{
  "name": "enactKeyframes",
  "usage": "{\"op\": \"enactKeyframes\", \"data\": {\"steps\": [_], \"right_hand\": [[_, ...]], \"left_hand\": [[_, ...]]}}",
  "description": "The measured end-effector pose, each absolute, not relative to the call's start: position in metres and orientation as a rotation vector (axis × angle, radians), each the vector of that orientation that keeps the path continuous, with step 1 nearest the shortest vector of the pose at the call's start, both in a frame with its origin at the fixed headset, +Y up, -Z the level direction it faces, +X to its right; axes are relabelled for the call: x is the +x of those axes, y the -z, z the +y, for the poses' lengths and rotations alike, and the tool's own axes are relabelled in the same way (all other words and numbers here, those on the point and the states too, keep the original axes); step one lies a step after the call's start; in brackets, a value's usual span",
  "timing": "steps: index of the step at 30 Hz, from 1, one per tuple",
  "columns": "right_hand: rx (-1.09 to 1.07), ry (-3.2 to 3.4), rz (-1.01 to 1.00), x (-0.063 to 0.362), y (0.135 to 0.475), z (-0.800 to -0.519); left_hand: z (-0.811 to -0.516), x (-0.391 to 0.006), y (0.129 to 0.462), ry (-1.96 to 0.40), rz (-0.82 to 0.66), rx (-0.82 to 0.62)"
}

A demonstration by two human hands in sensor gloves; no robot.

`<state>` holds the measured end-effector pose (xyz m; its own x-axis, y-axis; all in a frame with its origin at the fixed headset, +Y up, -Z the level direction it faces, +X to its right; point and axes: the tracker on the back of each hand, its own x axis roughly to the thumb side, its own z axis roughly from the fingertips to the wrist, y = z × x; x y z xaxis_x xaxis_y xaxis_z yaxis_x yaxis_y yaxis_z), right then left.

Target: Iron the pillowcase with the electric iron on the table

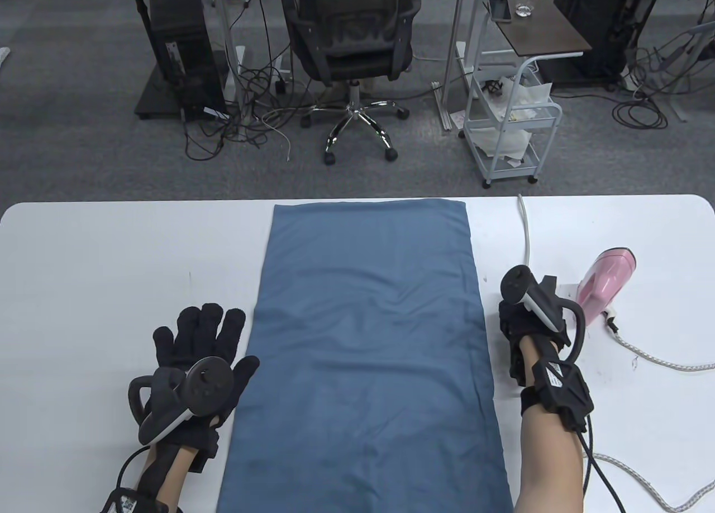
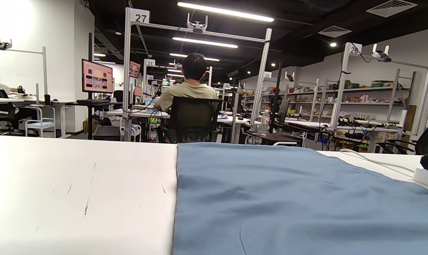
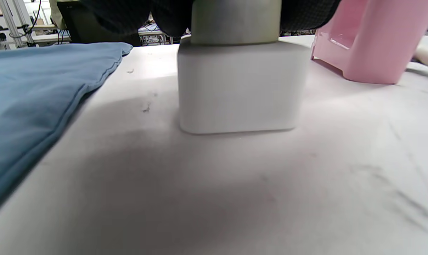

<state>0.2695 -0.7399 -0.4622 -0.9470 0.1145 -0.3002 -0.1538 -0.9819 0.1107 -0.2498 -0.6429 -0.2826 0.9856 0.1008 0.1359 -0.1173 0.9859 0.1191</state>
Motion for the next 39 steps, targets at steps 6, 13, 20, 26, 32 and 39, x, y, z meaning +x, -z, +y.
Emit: {"op": "enactKeyframes", "data": {"steps": [6, 13, 20, 26, 32, 39], "right_hand": [[-0.401, -2.941, 0.287, 0.269, 0.463, -0.739], [-0.309, -2.736, -0.030, 0.282, 0.434, -0.713], [-0.448, -2.449, -0.506, 0.333, 0.378, -0.674], [-0.695, -2.180, -0.624, 0.380, 0.355, -0.691], [-0.778, -2.059, -0.435, 0.404, 0.363, -0.727], [-0.823, -2.037, -0.295, 0.404, 0.387, -0.749]], "left_hand": [[-0.643, -0.247, 0.282, -0.106, -0.138, 0.130], [-0.640, -0.242, 0.278, -0.111, -0.157, 0.147], [-0.643, -0.239, 0.278, -0.112, -0.173, 0.132], [-0.644, -0.239, 0.279, -0.111, -0.172, 0.130], [-0.645, -0.243, 0.281, -0.110, -0.154, 0.129], [-0.648, -0.245, 0.283, -0.097, -0.135, 0.117]]}}
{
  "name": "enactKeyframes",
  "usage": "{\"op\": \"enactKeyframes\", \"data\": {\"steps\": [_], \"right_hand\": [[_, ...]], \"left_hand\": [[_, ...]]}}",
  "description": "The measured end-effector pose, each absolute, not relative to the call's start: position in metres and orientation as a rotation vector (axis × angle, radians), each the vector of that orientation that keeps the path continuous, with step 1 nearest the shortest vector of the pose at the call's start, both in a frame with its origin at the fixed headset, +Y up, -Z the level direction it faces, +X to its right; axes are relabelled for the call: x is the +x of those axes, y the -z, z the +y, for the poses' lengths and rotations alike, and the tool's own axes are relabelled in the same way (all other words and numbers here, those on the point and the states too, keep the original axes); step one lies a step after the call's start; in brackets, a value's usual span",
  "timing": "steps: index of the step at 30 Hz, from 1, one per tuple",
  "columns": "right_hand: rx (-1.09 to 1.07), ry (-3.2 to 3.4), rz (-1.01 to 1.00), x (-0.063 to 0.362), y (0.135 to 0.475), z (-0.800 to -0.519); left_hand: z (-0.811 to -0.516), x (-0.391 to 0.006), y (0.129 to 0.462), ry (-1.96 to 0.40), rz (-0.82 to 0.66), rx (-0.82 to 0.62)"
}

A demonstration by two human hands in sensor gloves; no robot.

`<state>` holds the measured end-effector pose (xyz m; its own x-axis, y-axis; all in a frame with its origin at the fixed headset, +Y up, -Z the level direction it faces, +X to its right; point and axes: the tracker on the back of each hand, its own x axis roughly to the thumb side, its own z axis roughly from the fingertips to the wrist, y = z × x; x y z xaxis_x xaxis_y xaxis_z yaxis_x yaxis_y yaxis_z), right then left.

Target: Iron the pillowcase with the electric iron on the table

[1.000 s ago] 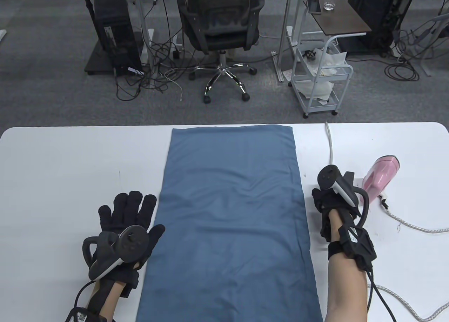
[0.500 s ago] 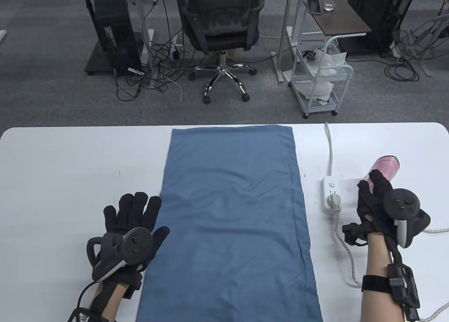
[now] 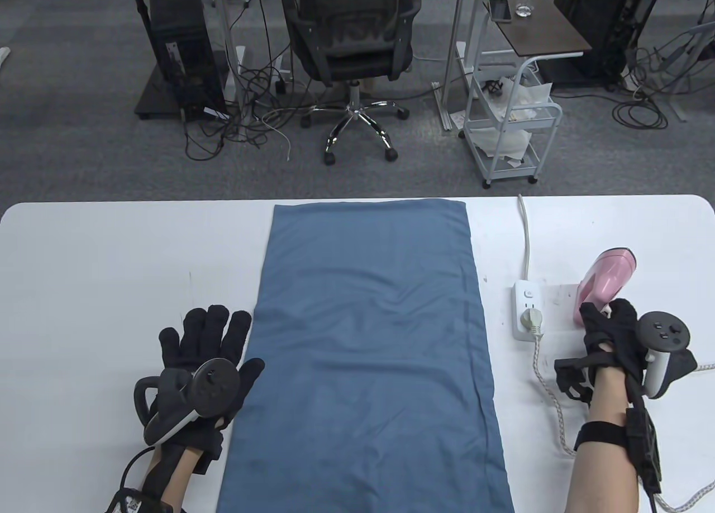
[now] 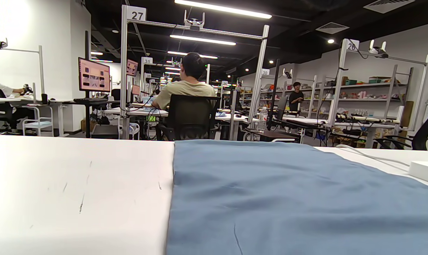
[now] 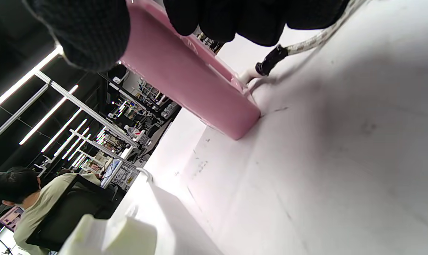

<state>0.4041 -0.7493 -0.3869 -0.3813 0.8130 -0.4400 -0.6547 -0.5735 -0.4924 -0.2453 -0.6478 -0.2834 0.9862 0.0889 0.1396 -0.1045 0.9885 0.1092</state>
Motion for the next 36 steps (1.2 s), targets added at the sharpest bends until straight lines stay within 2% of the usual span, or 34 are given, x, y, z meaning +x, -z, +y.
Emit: {"op": "enactKeyframes", "data": {"steps": [16, 23, 27, 36], "right_hand": [[-0.927, -1.939, -0.257, 0.407, 0.412, -0.764], [-0.872, -1.975, -0.381, 0.408, 0.410, -0.756], [-0.761, -1.923, -0.455, 0.407, 0.401, -0.741], [-0.373, -2.025, -0.574, 0.370, 0.351, -0.666]], "left_hand": [[-0.653, -0.250, 0.288, -0.088, -0.110, 0.090], [-0.654, -0.249, 0.288, -0.089, -0.117, 0.096], [-0.653, -0.245, 0.287, -0.090, -0.137, 0.102], [-0.646, -0.236, 0.279, -0.114, -0.188, 0.126]]}}
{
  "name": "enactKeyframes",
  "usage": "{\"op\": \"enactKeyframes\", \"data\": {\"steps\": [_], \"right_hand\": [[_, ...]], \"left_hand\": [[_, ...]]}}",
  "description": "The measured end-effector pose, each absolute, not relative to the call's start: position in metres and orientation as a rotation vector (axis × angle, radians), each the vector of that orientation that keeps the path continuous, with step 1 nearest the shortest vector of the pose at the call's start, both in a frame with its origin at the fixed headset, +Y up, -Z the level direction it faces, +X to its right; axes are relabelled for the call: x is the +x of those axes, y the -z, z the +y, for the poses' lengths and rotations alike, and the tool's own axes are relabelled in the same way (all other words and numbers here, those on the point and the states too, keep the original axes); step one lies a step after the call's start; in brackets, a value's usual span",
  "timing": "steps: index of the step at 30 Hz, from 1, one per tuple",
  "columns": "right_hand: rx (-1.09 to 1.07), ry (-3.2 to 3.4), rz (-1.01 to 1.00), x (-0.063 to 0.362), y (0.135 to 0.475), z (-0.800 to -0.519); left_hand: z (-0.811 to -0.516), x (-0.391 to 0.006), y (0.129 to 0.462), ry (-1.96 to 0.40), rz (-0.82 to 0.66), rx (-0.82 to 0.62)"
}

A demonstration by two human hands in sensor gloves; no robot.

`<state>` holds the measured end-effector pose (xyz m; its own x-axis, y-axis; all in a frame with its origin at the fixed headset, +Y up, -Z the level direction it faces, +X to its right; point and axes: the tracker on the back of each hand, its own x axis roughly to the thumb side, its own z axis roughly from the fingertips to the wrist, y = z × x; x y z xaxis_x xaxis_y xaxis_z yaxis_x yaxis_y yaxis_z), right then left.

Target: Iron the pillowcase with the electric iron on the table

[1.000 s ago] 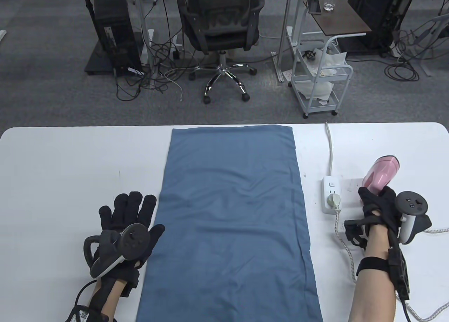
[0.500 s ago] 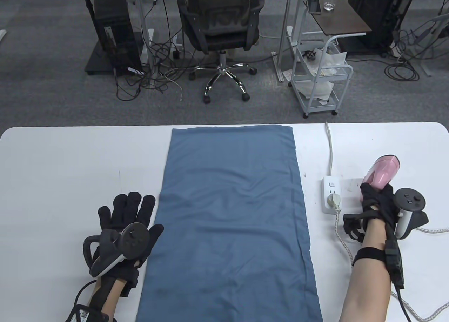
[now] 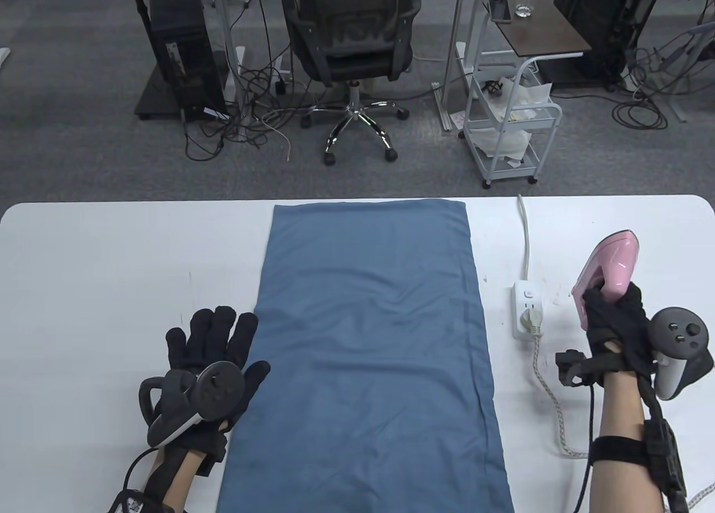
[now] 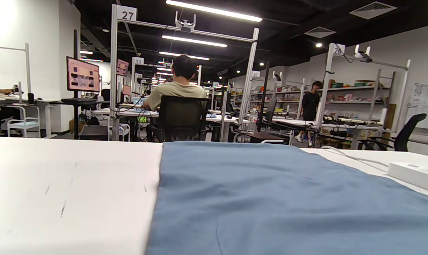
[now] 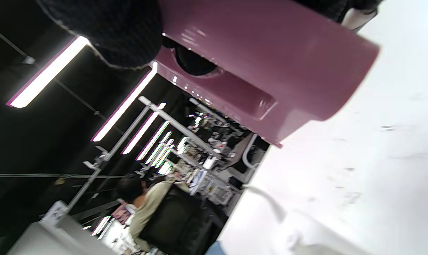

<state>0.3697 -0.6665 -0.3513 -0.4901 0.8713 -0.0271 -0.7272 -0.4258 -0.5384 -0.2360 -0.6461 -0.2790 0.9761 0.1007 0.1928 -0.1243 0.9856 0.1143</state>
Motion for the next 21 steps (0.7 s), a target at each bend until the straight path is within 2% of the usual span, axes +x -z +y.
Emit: {"op": "enactKeyframes", "data": {"steps": [4, 11, 17, 21], "right_hand": [[-0.218, -2.015, -0.595, 0.340, 0.324, -0.646], [-0.014, -1.930, -0.574, 0.292, 0.292, -0.641], [0.073, -1.915, -0.524, 0.274, 0.286, -0.641], [0.095, -1.918, -0.526, 0.271, 0.288, -0.640]], "left_hand": [[-0.644, -0.229, 0.274, -0.116, -0.217, 0.137], [-0.644, -0.221, 0.270, -0.114, -0.250, 0.138], [-0.649, -0.212, 0.270, -0.109, -0.280, 0.116], [-0.668, -0.189, 0.270, -0.135, -0.367, 0.026]]}}
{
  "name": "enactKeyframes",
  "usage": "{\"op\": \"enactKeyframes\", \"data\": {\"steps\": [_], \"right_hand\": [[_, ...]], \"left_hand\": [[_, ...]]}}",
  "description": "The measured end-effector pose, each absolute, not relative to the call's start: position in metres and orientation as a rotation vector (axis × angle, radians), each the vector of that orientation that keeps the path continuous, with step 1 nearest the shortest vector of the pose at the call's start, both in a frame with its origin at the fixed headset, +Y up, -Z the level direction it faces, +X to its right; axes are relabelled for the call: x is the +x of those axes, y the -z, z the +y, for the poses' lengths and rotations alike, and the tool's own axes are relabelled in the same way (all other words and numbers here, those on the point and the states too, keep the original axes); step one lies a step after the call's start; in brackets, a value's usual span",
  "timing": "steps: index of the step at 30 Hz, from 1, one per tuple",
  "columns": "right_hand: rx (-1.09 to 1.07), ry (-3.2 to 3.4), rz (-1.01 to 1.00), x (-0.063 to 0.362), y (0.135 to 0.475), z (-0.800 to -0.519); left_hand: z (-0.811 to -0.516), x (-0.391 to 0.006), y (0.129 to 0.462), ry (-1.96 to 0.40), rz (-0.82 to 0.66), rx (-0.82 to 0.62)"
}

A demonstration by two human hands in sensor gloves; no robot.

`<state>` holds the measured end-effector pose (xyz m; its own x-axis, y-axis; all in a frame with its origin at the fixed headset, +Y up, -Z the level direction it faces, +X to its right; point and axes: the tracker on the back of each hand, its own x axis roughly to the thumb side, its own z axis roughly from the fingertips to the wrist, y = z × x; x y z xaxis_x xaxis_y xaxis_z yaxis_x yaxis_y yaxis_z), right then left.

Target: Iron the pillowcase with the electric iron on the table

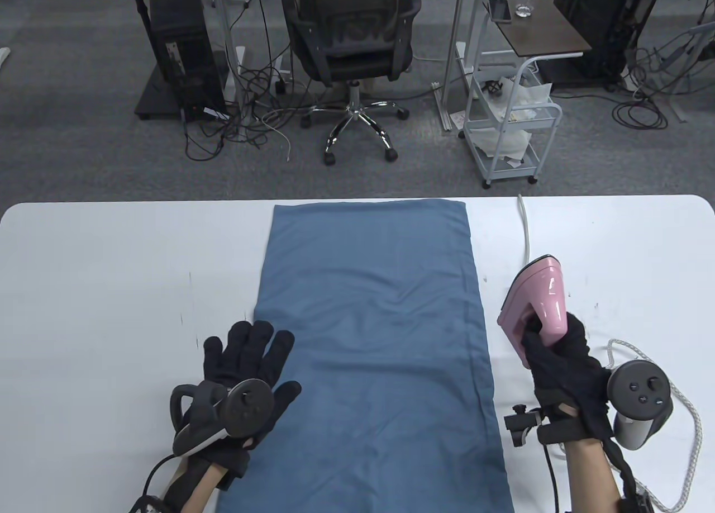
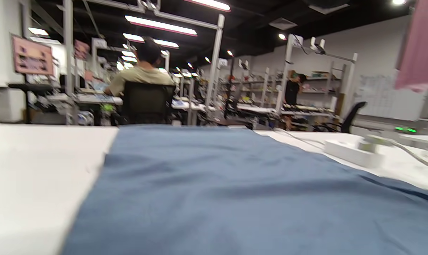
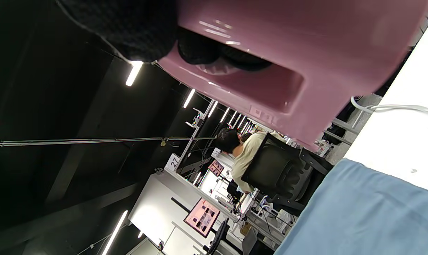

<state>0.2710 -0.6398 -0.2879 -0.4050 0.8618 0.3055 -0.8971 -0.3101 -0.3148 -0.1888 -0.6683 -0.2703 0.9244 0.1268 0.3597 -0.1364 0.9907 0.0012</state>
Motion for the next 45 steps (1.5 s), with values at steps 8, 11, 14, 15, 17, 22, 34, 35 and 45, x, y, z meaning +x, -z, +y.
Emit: {"op": "enactKeyframes", "data": {"steps": [8, 11, 14, 15, 17, 22, 34, 35, 45], "right_hand": [[0.084, -1.942, -0.472, 0.270, 0.296, -0.649], [0.092, -1.960, -0.449, 0.269, 0.297, -0.651], [0.097, -1.978, -0.430, 0.267, 0.298, -0.652], [0.100, -1.985, -0.423, 0.266, 0.299, -0.653], [0.108, -1.994, -0.406, 0.264, 0.300, -0.655], [0.139, -2.040, -0.353, 0.254, 0.302, -0.658], [0.385, -2.541, -0.079, 0.174, 0.315, -0.654], [0.425, -2.626, -0.065, 0.164, 0.316, -0.658], [0.687, -2.907, 0.132, 0.117, 0.306, -0.701]], "left_hand": [[-0.751, -0.113, 0.265, -0.074, -0.589, -0.346], [-0.766, -0.100, 0.264, -0.092, -0.624, -0.421], [-0.774, -0.092, 0.261, -0.123, -0.658, -0.481], [-0.778, -0.090, 0.260, -0.100, -0.671, -0.518], [-0.786, -0.088, 0.259, -0.056, -0.681, -0.578], [-0.802, -0.091, 0.257, 0.013, -0.698, -0.669], [-0.814, -0.096, 0.260, -0.071, -0.709, -0.774], [-0.814, -0.096, 0.260, -0.072, -0.710, -0.775], [-0.813, -0.096, 0.260, -0.066, -0.710, -0.775]]}}
